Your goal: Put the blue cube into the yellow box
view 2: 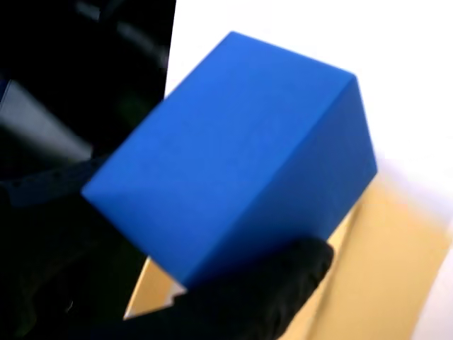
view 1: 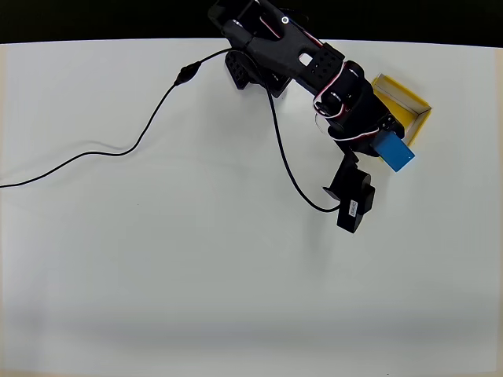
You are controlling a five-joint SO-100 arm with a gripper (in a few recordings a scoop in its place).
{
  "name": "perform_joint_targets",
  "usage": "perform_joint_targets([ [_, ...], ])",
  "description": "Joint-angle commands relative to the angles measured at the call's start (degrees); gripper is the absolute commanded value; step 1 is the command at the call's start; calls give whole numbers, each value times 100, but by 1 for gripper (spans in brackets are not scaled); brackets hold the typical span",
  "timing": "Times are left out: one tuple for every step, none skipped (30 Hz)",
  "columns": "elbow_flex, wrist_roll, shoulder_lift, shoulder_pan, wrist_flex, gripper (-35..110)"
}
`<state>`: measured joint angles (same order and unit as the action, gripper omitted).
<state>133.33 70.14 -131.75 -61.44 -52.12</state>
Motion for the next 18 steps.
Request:
perform_joint_targets([
  [-729,88,-352,-343,-360,13],
  [-729,88,-325,-396,-378,14],
  [-738,105,-308,-457,-413,14],
  [-738,114,-290,-527,-439,14],
  [-747,105,-272,-598,-475,14],
  [-765,97,-246,-668,-536,14],
  [-765,70,-229,-738,-571,14],
  [-765,35,-185,-800,-589,14],
  [-765,-18,-149,-853,-589,14],
  [-765,-62,-97,-905,-589,14],
  [-765,-105,-44,-949,-589,14],
  [-765,-167,0,-993,-580,14],
  [-756,-211,44,-1037,-562,14],
  [-747,-246,88,-1063,-545,14],
  [-738,-290,132,-1099,-510,14],
  [-721,-325,176,-1134,-466,14],
  [-703,-352,229,-1160,-439,14],
  [-686,-378,281,-1178,-387,14],
])
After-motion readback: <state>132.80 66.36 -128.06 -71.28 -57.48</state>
